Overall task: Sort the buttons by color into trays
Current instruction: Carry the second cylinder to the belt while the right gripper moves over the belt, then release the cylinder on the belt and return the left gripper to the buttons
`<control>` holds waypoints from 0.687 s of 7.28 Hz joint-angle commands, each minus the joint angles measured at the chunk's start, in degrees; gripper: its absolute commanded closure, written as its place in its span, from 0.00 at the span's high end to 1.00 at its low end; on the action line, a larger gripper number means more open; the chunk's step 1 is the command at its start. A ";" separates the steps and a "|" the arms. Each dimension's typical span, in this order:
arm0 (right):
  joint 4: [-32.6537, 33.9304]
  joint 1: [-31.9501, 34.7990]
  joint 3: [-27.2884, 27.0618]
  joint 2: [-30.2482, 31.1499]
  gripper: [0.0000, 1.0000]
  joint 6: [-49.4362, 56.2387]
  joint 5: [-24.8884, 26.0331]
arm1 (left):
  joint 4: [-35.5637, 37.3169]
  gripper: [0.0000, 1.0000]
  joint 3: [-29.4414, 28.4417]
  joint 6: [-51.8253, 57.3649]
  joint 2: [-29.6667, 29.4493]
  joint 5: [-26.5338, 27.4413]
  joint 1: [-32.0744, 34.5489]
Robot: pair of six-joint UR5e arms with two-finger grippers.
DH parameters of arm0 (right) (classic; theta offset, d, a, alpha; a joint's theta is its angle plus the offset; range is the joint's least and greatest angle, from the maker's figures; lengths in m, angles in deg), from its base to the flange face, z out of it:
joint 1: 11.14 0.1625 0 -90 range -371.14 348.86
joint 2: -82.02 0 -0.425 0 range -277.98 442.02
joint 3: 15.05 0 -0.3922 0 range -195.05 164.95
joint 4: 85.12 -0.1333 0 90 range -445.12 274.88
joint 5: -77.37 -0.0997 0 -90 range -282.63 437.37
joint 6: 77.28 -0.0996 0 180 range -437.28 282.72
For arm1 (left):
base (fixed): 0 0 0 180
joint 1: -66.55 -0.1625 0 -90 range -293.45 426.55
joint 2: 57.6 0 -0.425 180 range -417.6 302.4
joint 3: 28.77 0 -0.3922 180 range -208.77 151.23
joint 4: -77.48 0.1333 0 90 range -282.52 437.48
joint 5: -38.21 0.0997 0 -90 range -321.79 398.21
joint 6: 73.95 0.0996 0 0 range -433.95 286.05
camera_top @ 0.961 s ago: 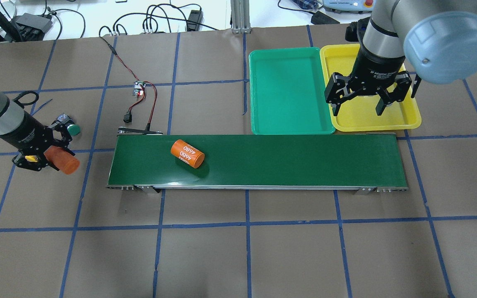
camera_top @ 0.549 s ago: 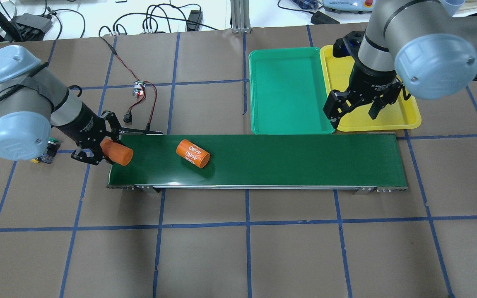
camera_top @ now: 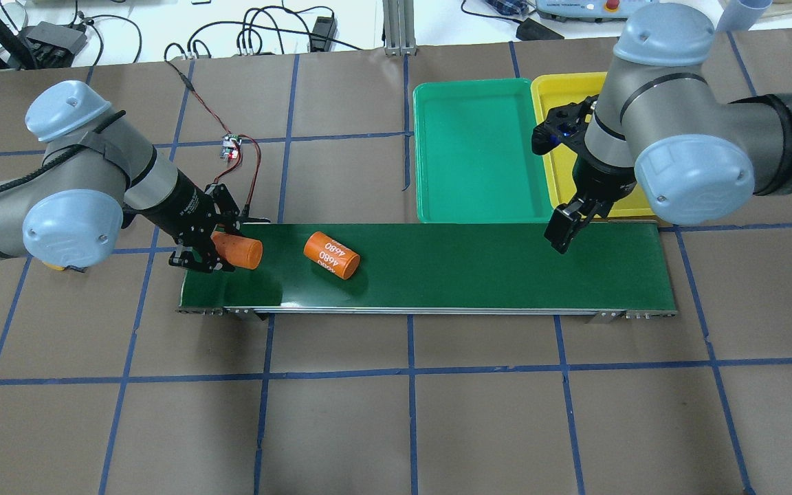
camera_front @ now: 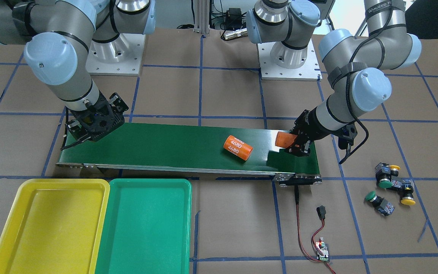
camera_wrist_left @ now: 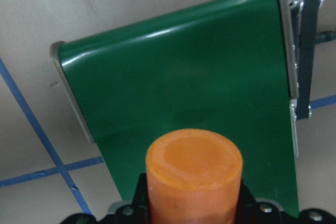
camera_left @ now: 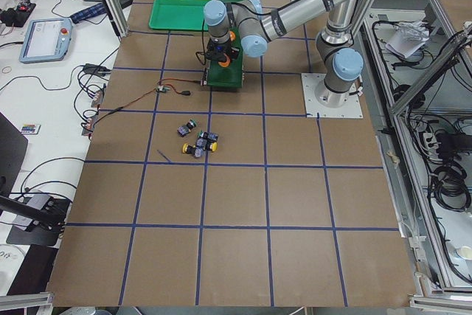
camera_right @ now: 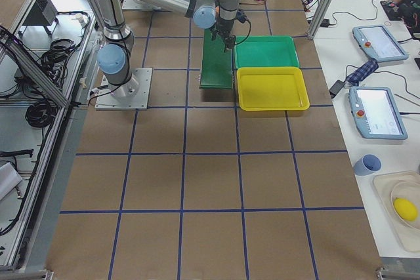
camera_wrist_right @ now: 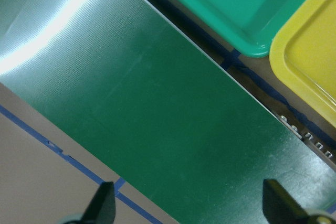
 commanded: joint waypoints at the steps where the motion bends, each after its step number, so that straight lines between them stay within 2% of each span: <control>1: 0.32 -0.14 -1.24 0.04 0.98 6.36 0.36 | 1.30 0.62 0.64 0.57 -0.87 0.01 0.17; 2: 1.37 -0.40 -1.76 0.04 0.98 11.59 1.67 | 1.47 0.75 1.87 0.84 -1.04 -0.08 0.26; 3: 2.77 -0.66 -2.47 0.04 0.98 13.38 1.68 | 1.74 0.99 1.88 1.54 -0.61 0.01 0.09; 5: 5.50 -1.01 -4.74 -0.05 0.98 14.27 1.77 | 1.04 1.00 -2.32 11.24 1.50 0.10 -1.57</control>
